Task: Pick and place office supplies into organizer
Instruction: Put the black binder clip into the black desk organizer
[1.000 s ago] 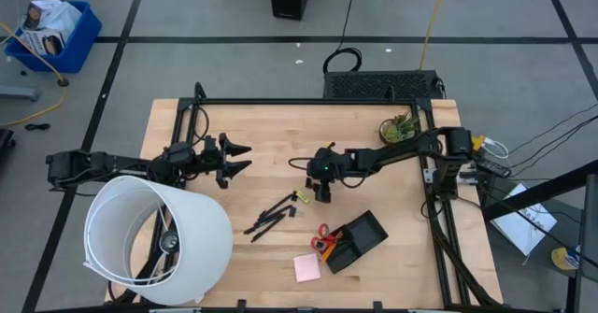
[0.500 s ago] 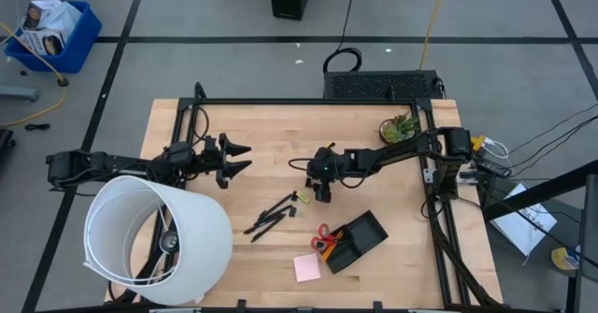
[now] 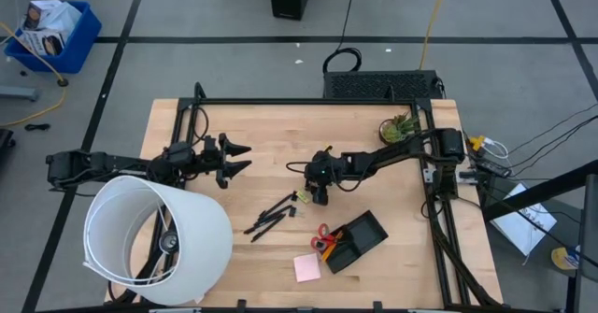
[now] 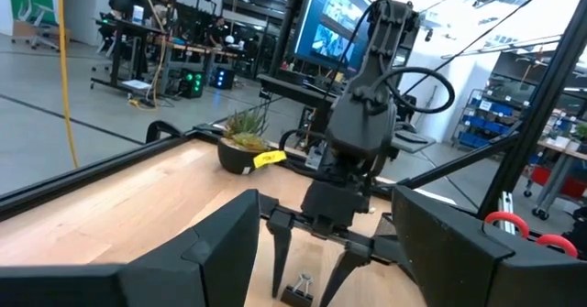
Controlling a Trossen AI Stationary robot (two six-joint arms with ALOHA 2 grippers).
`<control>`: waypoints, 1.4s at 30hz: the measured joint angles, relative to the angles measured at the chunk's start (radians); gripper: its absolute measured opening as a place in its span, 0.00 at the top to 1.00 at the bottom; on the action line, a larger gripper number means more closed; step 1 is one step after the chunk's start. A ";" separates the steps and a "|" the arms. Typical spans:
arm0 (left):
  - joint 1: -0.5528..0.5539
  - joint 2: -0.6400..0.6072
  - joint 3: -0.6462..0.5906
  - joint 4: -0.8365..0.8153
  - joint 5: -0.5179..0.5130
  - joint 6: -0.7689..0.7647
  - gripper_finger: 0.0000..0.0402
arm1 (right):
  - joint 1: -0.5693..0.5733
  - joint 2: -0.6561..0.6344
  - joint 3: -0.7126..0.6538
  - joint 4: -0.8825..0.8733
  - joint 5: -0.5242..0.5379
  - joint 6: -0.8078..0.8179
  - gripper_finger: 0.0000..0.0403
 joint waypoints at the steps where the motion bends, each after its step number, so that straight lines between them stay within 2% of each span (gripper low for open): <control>1: 0.000 0.000 0.000 -0.001 0.000 0.000 0.37 | 0.000 0.003 0.000 0.004 0.000 0.000 0.41; 19: 0.000 0.000 0.000 0.000 0.000 0.000 0.37 | 0.002 0.010 -0.003 -0.059 -0.005 0.028 0.52; 31: 0.000 0.000 0.000 0.000 0.000 0.000 0.37 | 0.006 0.007 -0.006 0.095 -0.012 0.009 0.62; 42: 0.000 0.000 0.000 0.000 0.000 0.000 0.37 | 0.008 -0.045 -0.009 0.104 -0.023 0.002 0.63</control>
